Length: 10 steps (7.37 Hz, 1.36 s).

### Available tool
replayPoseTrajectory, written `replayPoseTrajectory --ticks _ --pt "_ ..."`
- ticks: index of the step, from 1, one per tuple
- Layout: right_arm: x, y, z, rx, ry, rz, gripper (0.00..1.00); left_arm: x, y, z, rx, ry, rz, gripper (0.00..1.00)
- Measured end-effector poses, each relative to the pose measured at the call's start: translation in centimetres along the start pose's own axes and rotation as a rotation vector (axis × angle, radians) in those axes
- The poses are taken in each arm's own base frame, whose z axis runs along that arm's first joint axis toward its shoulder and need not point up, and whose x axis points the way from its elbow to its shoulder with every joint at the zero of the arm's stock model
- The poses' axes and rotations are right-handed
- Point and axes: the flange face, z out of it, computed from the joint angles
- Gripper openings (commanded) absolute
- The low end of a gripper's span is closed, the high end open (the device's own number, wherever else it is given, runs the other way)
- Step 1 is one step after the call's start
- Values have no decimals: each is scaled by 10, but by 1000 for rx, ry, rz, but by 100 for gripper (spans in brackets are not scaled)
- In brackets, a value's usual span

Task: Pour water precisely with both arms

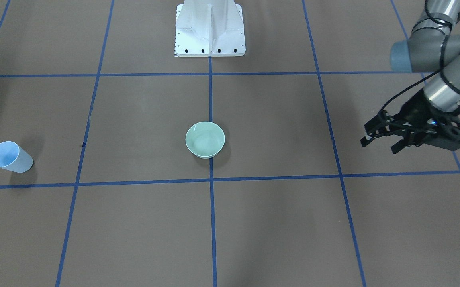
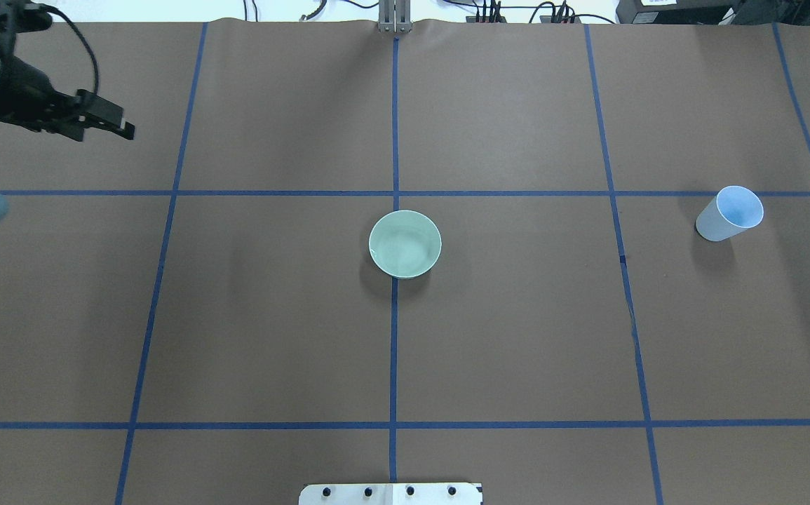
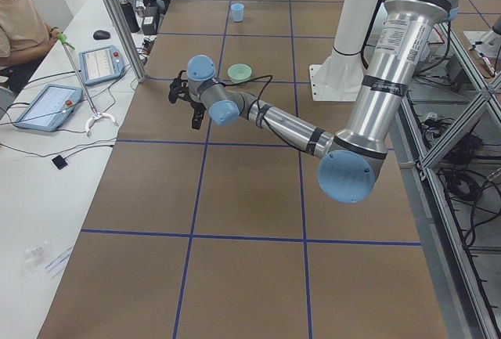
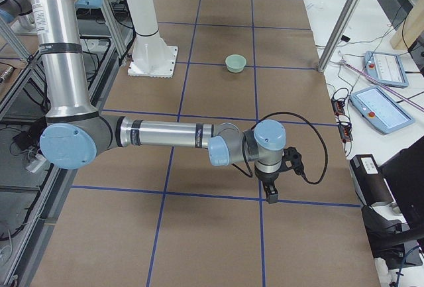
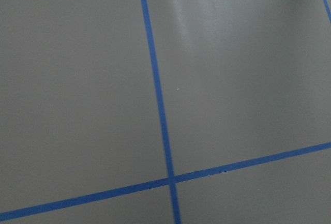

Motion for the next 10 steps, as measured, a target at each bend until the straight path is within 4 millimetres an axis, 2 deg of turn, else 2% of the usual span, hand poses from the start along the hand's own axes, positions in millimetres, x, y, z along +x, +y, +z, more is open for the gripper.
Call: replayPoseTrajectory --ticks 1,2,4,6,7,8,9,10 --pt "9 15 9 -25 -8 22 100 43 8 26 -7 -5 -62 100" --pt "13 25 14 -38 -13 34 100 96 19 56 -13 -32 -107 100" --pt "18 35 20 -51 -15 47 100 216 49 101 -32 -107 -151 100" --pt "19 37 21 -54 -14 51 100 301 80 144 -48 -142 -180 96" --pt "19 37 21 -54 -14 52 100 326 90 164 -54 -156 -186 89" --pt "19 37 21 -55 -13 53 100 338 97 178 -58 -170 -187 80" --pt "19 37 21 -54 -13 53 100 341 100 187 -62 -181 -186 63" --pt "19 37 21 -54 -13 53 100 340 100 193 -65 -190 -185 37"
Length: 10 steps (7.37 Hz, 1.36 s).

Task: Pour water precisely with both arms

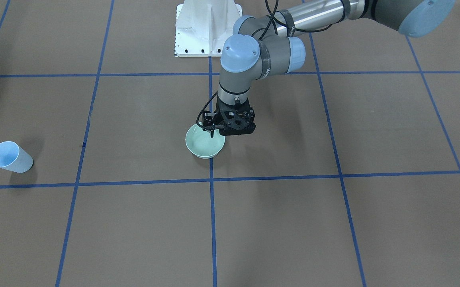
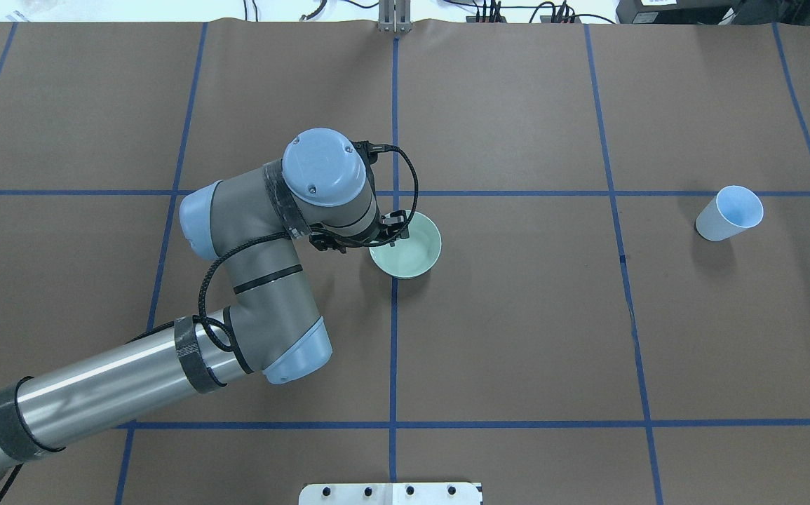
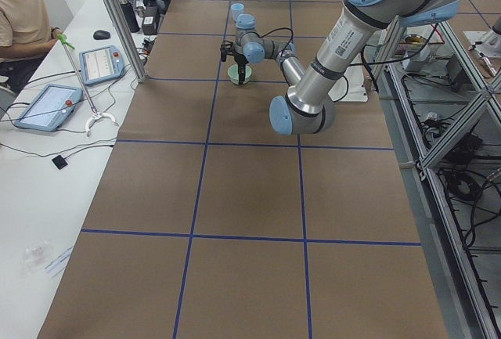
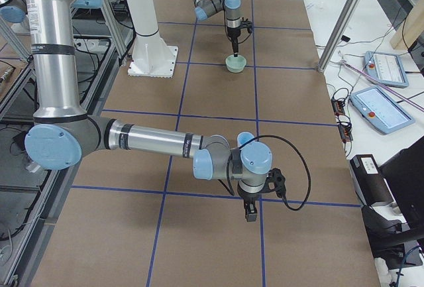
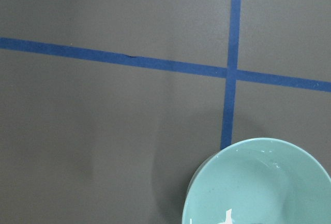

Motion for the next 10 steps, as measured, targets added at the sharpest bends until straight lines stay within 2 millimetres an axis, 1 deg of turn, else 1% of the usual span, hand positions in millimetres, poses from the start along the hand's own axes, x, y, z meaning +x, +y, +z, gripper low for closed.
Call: replayPoseTrajectory --ticks 1,2,4,6,8,9,10 --pt "0 0 0 0 0 0 100 -1 0 4 -1 -6 1 9" --pt "0 0 0 0 1 0 100 -1 0 7 -2 -6 4 0" --pt "0 0 0 0 1 0 100 0 0 9 -3 -8 7 0" --pt "0 0 0 0 1 0 100 2 0 6 -3 -2 14 0" --pt "0 0 0 0 1 0 100 5 -2 -9 0 21 60 0" --pt "0 1 0 -1 1 1 100 3 -8 -19 -2 35 88 0" --pt "1 1 1 -2 1 1 100 -4 -17 -28 -9 46 121 0"
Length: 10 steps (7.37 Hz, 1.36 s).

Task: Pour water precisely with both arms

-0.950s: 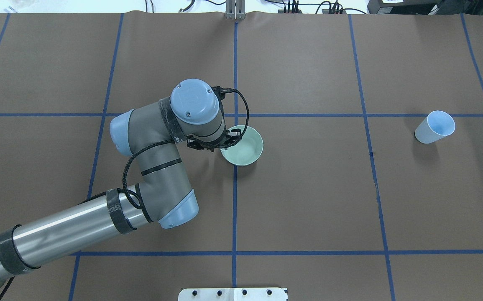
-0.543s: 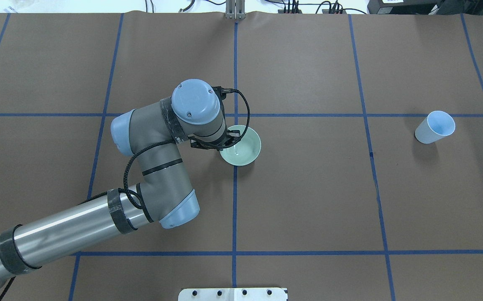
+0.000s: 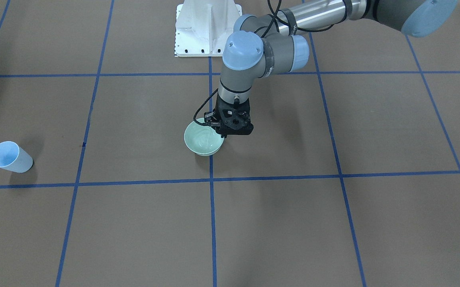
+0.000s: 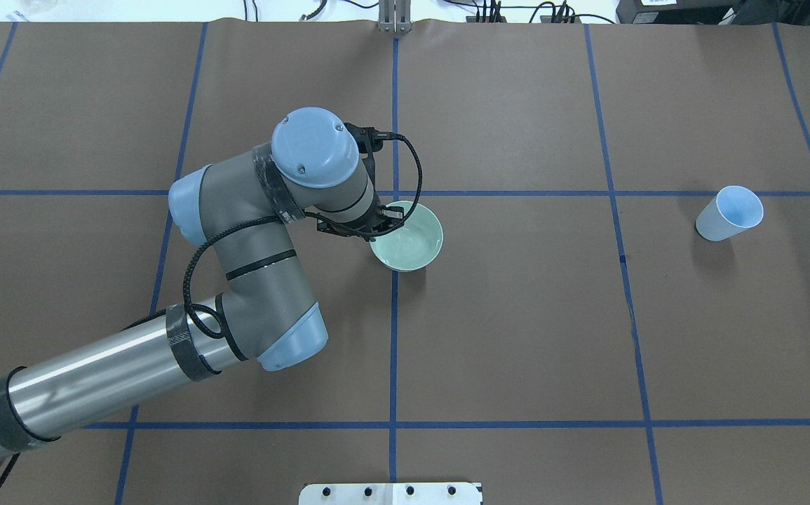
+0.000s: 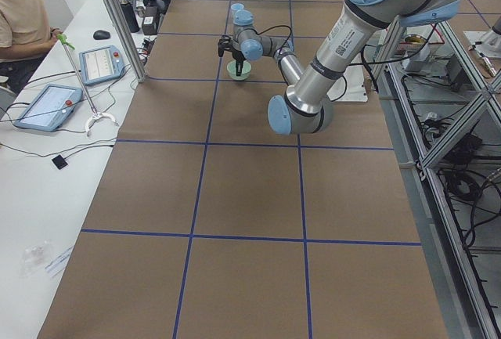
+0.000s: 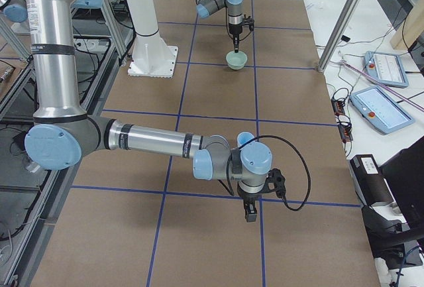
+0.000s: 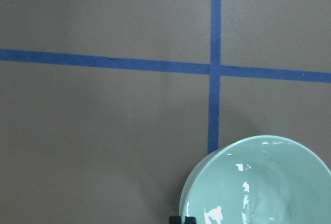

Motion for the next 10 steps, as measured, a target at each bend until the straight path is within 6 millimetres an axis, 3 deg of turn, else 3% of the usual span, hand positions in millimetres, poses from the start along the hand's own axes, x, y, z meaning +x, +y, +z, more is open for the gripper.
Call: replayPoseTrajectory --ticks 1,2,3,7,8,10 --pt "0 0 1 -1 0 1 100 -15 -9 -6 -8 4 37 0" --pt "1 1 2 -4 0 3 100 -42 -22 -12 -19 2 76 0" --pt "3 2 4 -8 -1 7 100 -83 -35 -18 -32 -4 121 0" --pt "6 4 8 -16 -2 12 100 -318 -83 -59 -87 -47 328 0" --pt "6 4 8 -16 -2 12 100 -366 -81 -65 -96 -39 359 0" --pt "7 4 9 -17 -2 12 100 -445 -62 -68 -106 -13 408 0"
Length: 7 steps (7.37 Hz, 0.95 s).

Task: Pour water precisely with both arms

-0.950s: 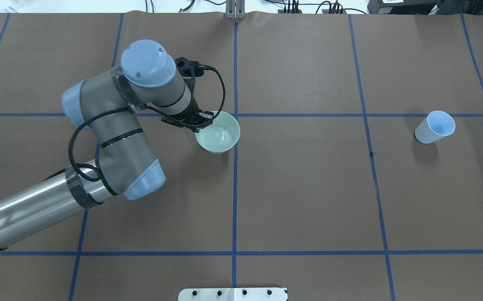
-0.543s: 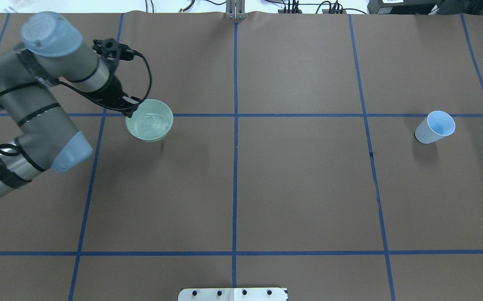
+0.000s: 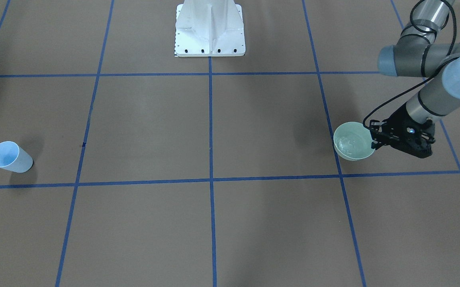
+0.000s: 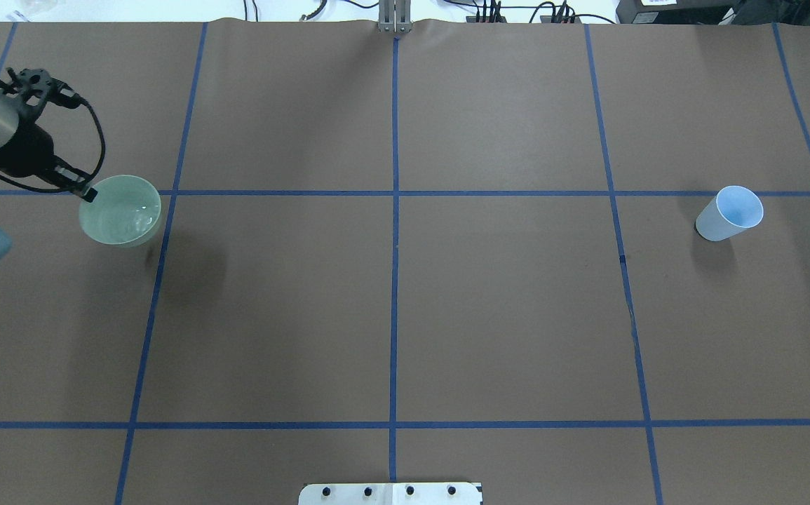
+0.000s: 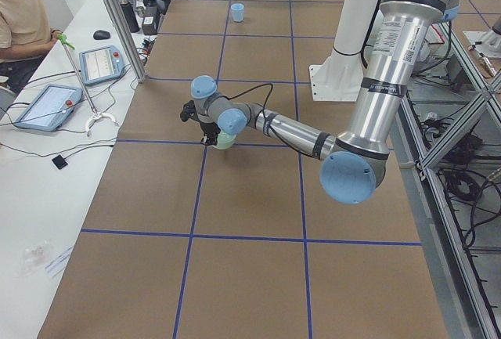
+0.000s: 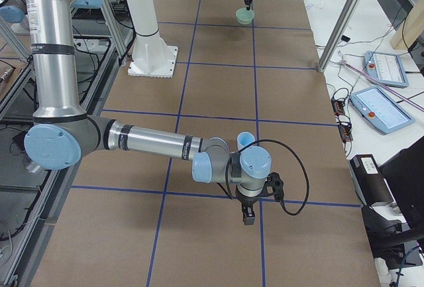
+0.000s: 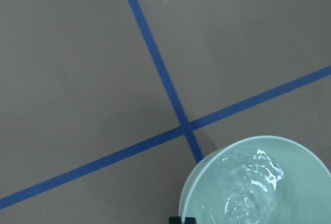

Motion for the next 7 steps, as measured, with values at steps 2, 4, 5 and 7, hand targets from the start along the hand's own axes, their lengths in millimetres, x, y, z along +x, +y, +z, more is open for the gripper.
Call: replayPoseTrajectory --ticks 2,4,5,7 --pt "0 0 1 -1 0 -1 100 -46 35 3 -19 2 45 0" --pt "1 0 1 -2 0 -1 100 -87 53 8 -39 -17 80 0" --pt "1 1 1 -2 0 0 100 -98 57 12 -39 -20 89 0" --pt "1 1 2 -3 0 1 100 -113 62 21 -33 -21 95 91"
